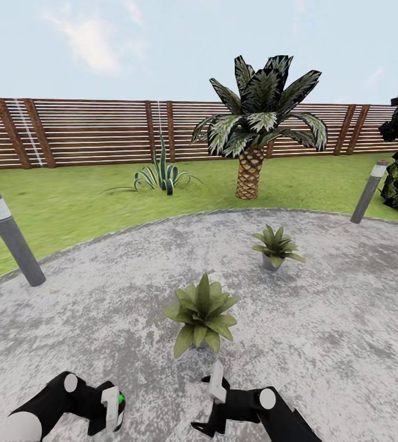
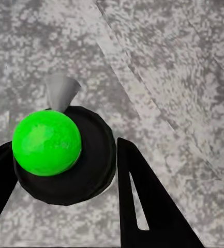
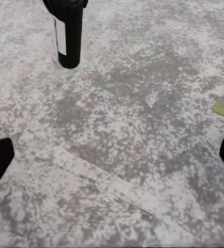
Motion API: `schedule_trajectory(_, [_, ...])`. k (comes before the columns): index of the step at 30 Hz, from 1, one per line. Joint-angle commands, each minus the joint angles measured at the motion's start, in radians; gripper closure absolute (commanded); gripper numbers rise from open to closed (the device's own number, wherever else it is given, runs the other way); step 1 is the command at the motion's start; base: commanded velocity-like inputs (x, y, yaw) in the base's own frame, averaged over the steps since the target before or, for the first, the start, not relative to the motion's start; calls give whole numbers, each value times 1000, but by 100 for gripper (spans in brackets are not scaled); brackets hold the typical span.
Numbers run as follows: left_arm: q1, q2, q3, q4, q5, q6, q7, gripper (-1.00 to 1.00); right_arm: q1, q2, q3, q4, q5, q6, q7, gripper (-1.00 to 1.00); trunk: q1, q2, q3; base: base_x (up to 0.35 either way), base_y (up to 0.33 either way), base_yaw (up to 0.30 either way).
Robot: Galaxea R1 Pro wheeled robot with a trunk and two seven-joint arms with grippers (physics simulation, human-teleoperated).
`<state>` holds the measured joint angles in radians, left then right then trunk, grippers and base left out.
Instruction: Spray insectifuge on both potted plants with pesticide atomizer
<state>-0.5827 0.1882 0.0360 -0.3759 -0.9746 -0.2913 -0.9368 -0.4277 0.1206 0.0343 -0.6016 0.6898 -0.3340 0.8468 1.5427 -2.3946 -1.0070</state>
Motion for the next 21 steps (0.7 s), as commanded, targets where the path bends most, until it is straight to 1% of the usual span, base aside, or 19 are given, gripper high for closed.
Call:
schedule_trajectory(1, [0, 0, 23, -1, -6, -4, 18, 100, 0, -2, -3, 0, 10, -6, -15, -100, 0, 0, -1, 0, 0, 0])
schedule_trajectory(2, [0, 0, 60, 0, -5, -2, 54, 100, 0, -5, -5, 2, 10, -7, -50, -100, 0, 0, -1, 0, 0, 0])
schedule_trajectory(3, [0, -1, 92, 0, -4, -2, 77, 100, 0, -8, -5, 5, 11, -7, -87, -100, 0, 0, -1, 0, 0, 0])
schedule_trajectory(5, [0, -3, 173, -1, -3, 0, 112, 100, 1, -21, -3, 10, 11, -7, -198, -100, 0, 0, -1, 0, 0, 0])
schedule_trajectory(6, [0, -5, 268, -6, -3, 1, 130, 100, 1, -45, -2, 33, 10, -7, -329, -100, 0, 0, -1, 0, 0, 0])
schedule_trajectory(7, [-1, -6, 342, -9, -3, 2, 138, 100, 1, -56, -2, 75, 7, -7, -422, -100, 0, 0, -1, 0, 0, 0])
schedule_trajectory(9, [-1, -8, 439, -9, -3, 3, 147, 100, 1, -66, -4, 143, 4, -7, -528, -100, 0, 0, -1, 0, 0, 0])
schedule_trajectory(10, [-2, -8, 506, -6, -3, 3, 156, 100, 1, -75, -5, 192, 2, -8, -596, -100, 0, 0, -1, 0, 0, 0])
schedule_trajectory(12, [-2, -9, 579, -3, -3, 4, 175, 100, 1, -89, -9, 247, -7, -10, -686, -100, 0, 0, -1, 0, 0, 0])
schedule_trajectory(13, [-2, -9, 607, -2, -2, 5, 188, 100, 1, -94, -18, 271, -20, -10, -731, -100, 0, 0, -1, 0, 0, 0])
schedule_trajectory(15, [-3, -13, 650, -1, 5, 8, 222, 100, 2, -99, -51, 320, -63, -12, -810, -100, 0, 0, -1, 0, 0, 0])
schedule_trajectory(16, [-3, -18, 664, -1, 14, 9, 241, 100, 2, -100, -69, 343, -90, -13, -840, -100, 0, 0, -1, 0, 0, 0])
schedule_trajectory(17, [-3, -25, 678, 0, 35, 10, 272, 100, 2, -101, -95, 373, -133, -18, -872, -100, 0, 0, -1, 0, 0, 0])
schedule_trajectory(19, [-2, -32, 687, 0, 71, 15, 318, 100, 3, -103, -120, 396, -195, -33, -895, -100, 0, 0, -1, 0, 0, 0])
schedule_trajectory(21, [-2, -36, 690, 0, 115, 30, 371, 100, 4, -111, -145, 405, -277, -44, -905, -100, 0, 0, -1, 0, 0, 0])
